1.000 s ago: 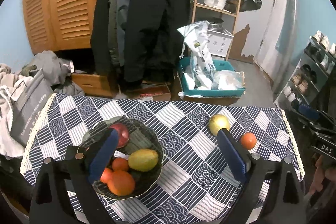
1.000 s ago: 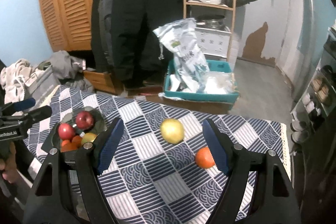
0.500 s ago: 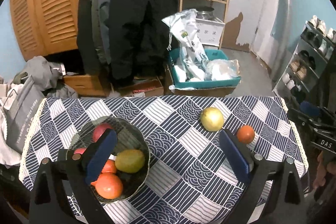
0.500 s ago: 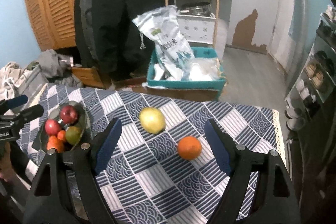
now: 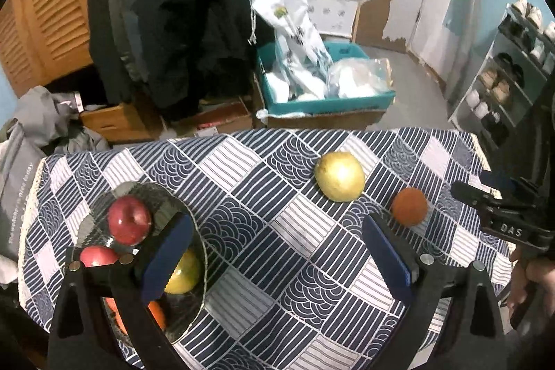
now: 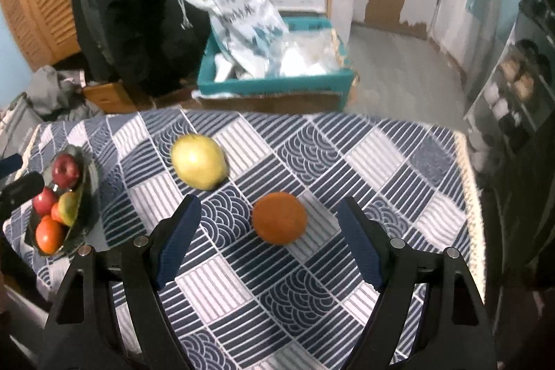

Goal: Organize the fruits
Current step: 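Close the right tool on the small tangerine while the left approaches the yellow pear, then grasp the yellow pear with the left tool while the right holds the tangerine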

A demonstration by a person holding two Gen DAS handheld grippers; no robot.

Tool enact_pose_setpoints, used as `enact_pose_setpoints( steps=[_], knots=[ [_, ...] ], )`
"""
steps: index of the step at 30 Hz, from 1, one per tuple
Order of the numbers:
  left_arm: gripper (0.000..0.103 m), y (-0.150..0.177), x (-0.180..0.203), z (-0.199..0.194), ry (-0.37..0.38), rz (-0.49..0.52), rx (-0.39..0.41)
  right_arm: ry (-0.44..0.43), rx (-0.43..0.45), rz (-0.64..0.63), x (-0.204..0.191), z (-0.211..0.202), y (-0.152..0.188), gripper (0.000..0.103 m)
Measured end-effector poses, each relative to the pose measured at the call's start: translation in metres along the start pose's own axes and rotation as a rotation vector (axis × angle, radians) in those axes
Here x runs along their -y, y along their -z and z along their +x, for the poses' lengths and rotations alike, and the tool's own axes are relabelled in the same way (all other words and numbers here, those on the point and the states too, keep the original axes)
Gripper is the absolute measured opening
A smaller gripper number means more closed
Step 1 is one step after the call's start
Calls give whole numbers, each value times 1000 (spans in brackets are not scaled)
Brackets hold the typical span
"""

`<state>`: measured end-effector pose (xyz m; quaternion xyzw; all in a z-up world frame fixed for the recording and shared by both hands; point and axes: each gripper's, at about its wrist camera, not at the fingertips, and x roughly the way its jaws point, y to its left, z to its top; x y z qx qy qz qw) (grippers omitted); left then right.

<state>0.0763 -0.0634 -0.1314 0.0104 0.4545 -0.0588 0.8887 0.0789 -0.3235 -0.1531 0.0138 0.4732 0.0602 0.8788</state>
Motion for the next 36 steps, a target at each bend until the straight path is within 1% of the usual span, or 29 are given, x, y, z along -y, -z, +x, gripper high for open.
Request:
enact_pose_setpoints(
  steps=[5, 9, 10, 18, 23, 25, 30, 34, 36],
  knots=[
    [99, 0, 3, 24, 0, 5, -36, -8, -57, 23, 8, 34, 2, 82],
    [99, 2, 5, 44, 3, 3, -64, 2, -104, 29, 13, 57, 4, 81],
    [99, 3, 5, 48, 6, 2, -70, -7, -103, 33, 14, 62, 5, 82],
    [99, 14, 10, 84, 12, 4, -136, -19, -193, 59, 20, 107, 17, 81],
    [99, 15, 14, 95, 9, 26, -149, -26, -221, 64, 23, 123, 23, 81],
    [99, 14, 16, 99, 10, 27, -154, -36, -227, 69, 25, 128, 25, 79],
    [99, 6, 27, 111, 44, 23, -173, -81, -243, 91, 26, 135, 27, 67],
    [99, -2, 39, 120, 70, 26, -179, -70, -236, 74, 24, 134, 25, 66],
    [99, -6, 46, 124, 84, 25, -179, -39, -221, 60, 25, 132, 25, 66]
  ],
)
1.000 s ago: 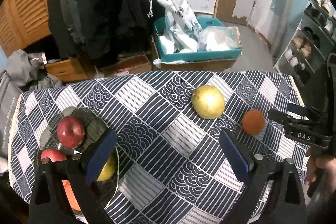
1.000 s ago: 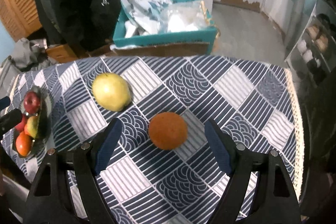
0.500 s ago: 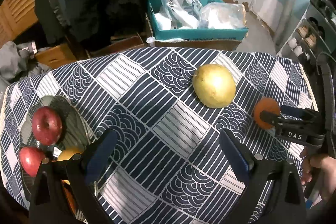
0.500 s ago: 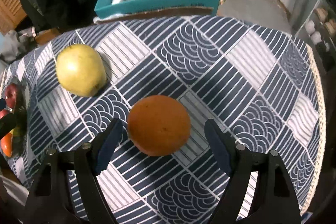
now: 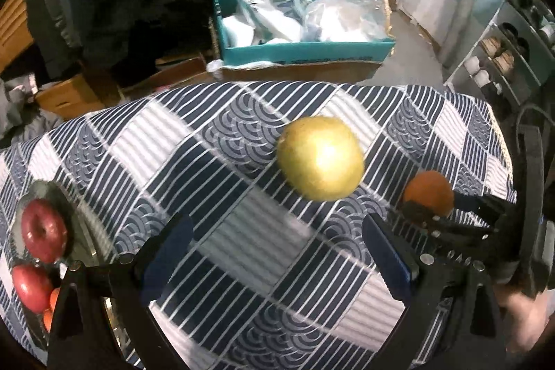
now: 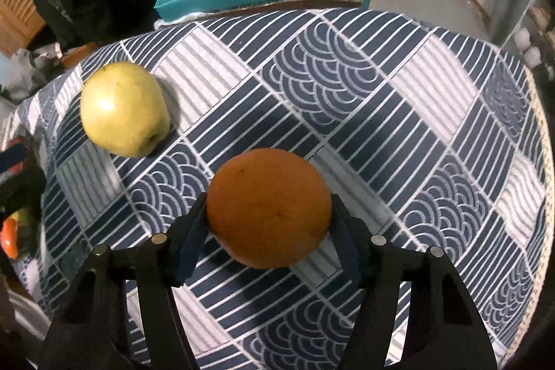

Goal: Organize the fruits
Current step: 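Grasp the yellow pear with the left tool while the right holds the tangerine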

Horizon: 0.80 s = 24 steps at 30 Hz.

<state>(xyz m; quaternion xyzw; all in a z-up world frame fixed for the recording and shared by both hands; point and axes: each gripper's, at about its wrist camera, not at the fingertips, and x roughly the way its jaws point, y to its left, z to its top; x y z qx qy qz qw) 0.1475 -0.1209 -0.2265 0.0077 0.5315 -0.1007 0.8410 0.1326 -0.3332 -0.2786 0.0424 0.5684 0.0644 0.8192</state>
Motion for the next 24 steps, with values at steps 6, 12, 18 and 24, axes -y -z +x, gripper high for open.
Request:
enact_pose_setpoints(
  steps=[6, 12, 18, 24],
  knots=[
    [99, -14, 15, 15, 23, 8, -12, 41, 43, 11, 13, -5, -6, 66],
    [99, -27, 25, 33, 29, 10, -22, 57, 85, 25, 22, -17, -17, 66],
    [99, -34, 26, 53, 32, -31, -47, 65, 109, 30, 23, -21, -25, 66],
    [99, -37, 27, 66, 56, -81, -68, 83, 115, 13, 23, -21, -26, 66]
  ],
)
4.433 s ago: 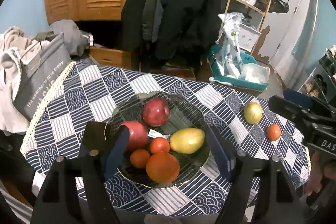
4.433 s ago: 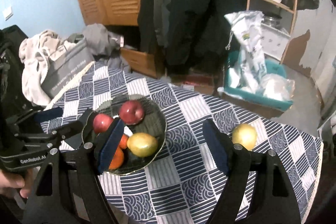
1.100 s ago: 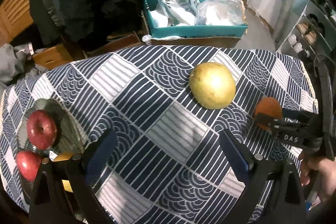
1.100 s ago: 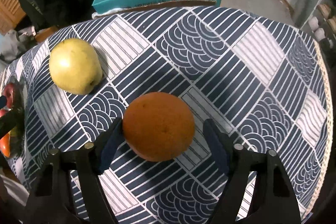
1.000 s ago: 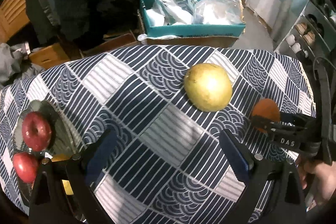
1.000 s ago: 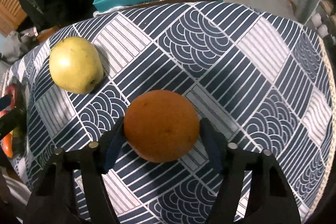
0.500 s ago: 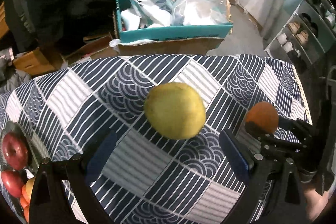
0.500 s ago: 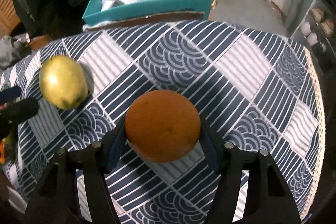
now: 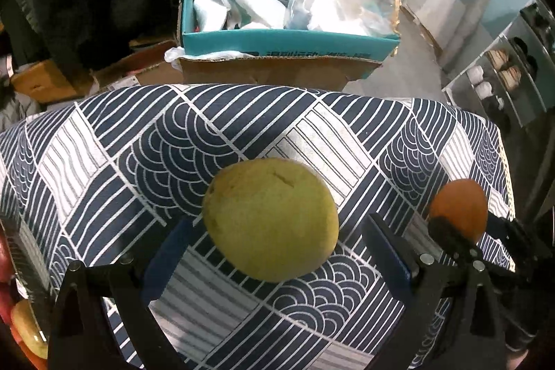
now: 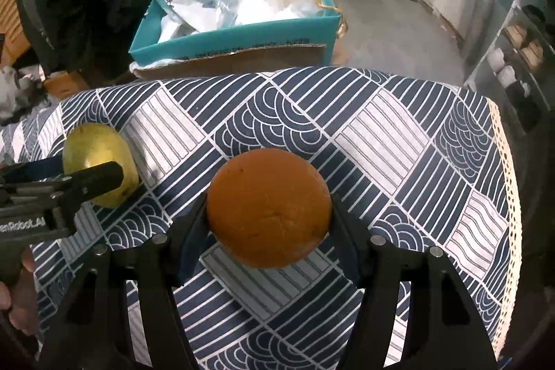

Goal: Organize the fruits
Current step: 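Grasp the yellow pear with the left tool while the right holds the tangerine, then lift and carry the pear and tangerine over the glass bowl with both tools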

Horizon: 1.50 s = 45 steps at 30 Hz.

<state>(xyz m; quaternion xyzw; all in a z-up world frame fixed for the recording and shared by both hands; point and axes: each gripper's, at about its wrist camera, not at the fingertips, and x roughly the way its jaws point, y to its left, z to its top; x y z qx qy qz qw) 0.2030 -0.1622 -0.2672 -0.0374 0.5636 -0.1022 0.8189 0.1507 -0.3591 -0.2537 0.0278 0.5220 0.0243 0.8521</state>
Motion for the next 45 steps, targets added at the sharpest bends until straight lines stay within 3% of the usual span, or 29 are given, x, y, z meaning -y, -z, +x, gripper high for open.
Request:
enact_pose_setpoints(
  steps=[2, 5, 21, 45],
  knots=[
    [98, -1, 0, 2, 0, -4, -1, 0, 1, 2, 1, 1, 0, 66],
    [78, -1, 1, 6, -6, 3, -7, 4, 3, 0, 2, 3, -1, 66],
    [78, 14, 3, -5, -6, 71, 19, 0, 23, -11, -1, -7, -2, 66],
    [78, 38, -15, -105, -71, 133, 177, -33, 139, -86, -38, -84, -4, 65]
  ],
)
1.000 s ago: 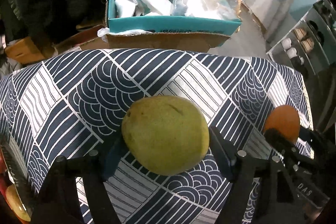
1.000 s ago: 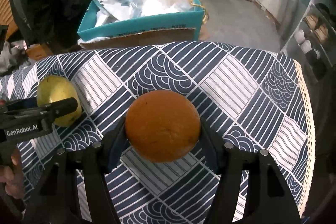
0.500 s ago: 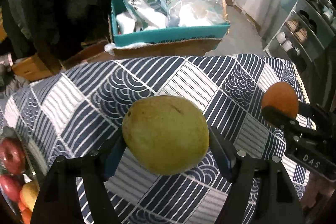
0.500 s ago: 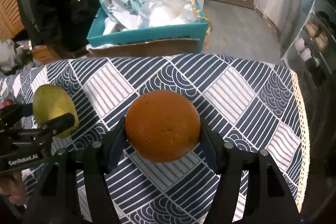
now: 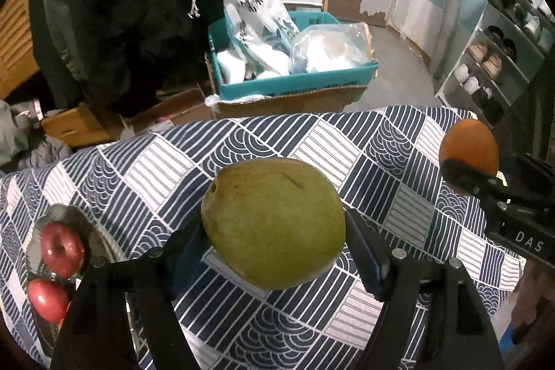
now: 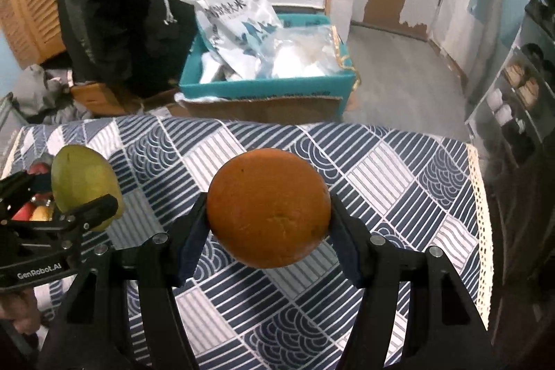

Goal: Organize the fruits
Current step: 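Lift and carry the pear and tangerine over the glass bowl with both tools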

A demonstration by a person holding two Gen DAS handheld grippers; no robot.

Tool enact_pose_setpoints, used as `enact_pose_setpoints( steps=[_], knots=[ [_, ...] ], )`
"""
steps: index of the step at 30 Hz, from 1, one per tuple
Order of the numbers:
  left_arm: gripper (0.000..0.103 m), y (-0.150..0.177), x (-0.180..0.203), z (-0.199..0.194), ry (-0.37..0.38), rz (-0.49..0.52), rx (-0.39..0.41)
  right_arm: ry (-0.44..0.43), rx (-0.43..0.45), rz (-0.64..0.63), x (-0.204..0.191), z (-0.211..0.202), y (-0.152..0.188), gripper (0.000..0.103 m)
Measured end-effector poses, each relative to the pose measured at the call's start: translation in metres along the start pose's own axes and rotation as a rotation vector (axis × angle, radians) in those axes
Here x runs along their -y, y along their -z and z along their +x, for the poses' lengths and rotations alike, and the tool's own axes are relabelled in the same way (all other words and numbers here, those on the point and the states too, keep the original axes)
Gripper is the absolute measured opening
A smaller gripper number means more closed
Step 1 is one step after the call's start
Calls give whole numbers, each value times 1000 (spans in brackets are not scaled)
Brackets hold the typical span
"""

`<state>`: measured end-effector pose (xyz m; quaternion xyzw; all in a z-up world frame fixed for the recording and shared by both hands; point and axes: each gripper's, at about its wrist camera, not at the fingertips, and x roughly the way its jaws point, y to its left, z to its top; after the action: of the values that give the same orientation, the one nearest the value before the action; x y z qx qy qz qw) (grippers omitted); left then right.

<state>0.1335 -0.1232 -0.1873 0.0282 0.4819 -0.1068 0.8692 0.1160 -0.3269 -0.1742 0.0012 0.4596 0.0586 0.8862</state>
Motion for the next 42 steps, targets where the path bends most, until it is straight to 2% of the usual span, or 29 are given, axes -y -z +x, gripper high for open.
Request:
enact_pose_setpoints(
  steps=[13, 25, 34, 42],
  knots=[
    [78, 7, -16, -61, 3, -22, 71, -66, 55, -17, -28, -41, -1, 65],
    [78, 20, -32, -115, -44, -19, 156, -103, 131, -47, -49, -85, -6, 65],
    [78, 30, -43, -143, -49, -40, 192, -127, 181, -80, -65, -115, -6, 65],
    [78, 37, -65, -165, -63, -75, 227, -170, 192, -109, -87, -124, -10, 65]
  ],
)
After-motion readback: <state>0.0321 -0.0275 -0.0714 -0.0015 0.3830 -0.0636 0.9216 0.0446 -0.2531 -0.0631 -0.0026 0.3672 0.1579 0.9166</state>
